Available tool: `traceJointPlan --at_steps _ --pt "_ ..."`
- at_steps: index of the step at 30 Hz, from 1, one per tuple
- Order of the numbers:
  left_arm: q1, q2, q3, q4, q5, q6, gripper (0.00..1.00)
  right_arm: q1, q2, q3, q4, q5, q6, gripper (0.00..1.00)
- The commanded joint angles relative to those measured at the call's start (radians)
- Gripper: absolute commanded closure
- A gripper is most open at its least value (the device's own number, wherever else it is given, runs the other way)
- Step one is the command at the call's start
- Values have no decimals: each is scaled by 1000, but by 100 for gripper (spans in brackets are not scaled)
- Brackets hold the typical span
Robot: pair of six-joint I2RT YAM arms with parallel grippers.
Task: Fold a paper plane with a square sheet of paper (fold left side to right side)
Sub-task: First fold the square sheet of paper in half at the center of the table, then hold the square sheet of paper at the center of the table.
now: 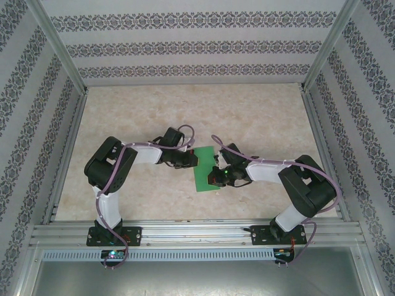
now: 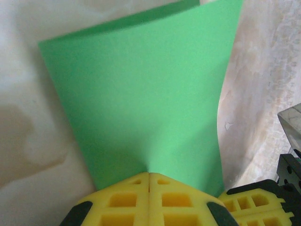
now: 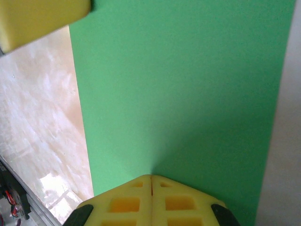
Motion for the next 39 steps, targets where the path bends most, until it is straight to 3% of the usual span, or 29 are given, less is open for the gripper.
traceJointPlan --at_steps 1,13,20,32,39 --pt "80 55 53 -41 -147 73 100 16 58 -51 -179 115 -19 100" --pt "117 153 250 -103 -190 108 100 16 55 -55 -172 123 -10 100" --pt "125 157 264 -92 -182 110 100 15 43 -66 -135 115 19 100" --pt "91 -180 46 -91 -176 73 100 24 9 -76 17 108 117 100" --pt "-9 -158 -64 58 -80 -76 100 25 11 -57 16 112 114 100"
